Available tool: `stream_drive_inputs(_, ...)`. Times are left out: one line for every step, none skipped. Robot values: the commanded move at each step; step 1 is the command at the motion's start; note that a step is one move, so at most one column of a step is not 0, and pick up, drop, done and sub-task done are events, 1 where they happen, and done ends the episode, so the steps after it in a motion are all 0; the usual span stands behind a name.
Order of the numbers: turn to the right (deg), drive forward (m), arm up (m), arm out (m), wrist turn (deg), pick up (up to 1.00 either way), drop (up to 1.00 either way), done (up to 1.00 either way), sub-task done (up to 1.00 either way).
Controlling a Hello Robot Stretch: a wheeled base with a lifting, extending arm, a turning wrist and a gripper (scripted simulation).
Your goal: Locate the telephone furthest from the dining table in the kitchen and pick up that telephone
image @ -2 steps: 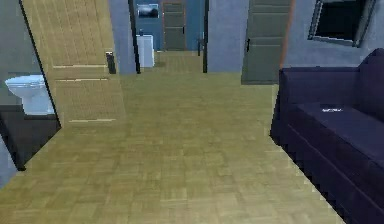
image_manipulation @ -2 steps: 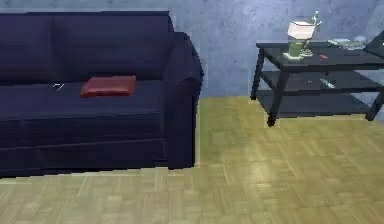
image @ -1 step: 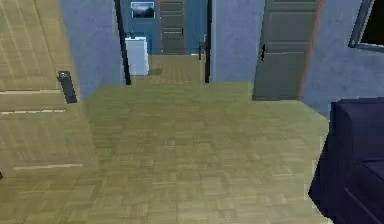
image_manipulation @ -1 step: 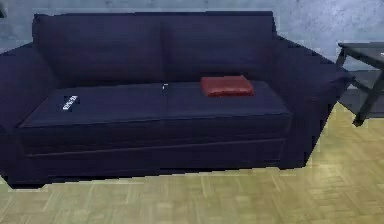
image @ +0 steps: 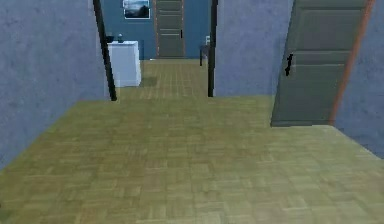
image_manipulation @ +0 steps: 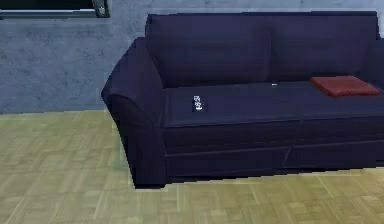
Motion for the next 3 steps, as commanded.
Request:
stream_drive_inputs(-3.0,0.00,0.00,0.00,0.0,0.00,0.00,0.00,0.00)
stream_drive_inputs(0.0,1.00,0.00,0.00,0.0,0.00,0.00,0.00,0.00)
stream_drive_inputs(0.0,1.00,0.00,0.00,0.0,0.00,0.00,0.00,0.00)
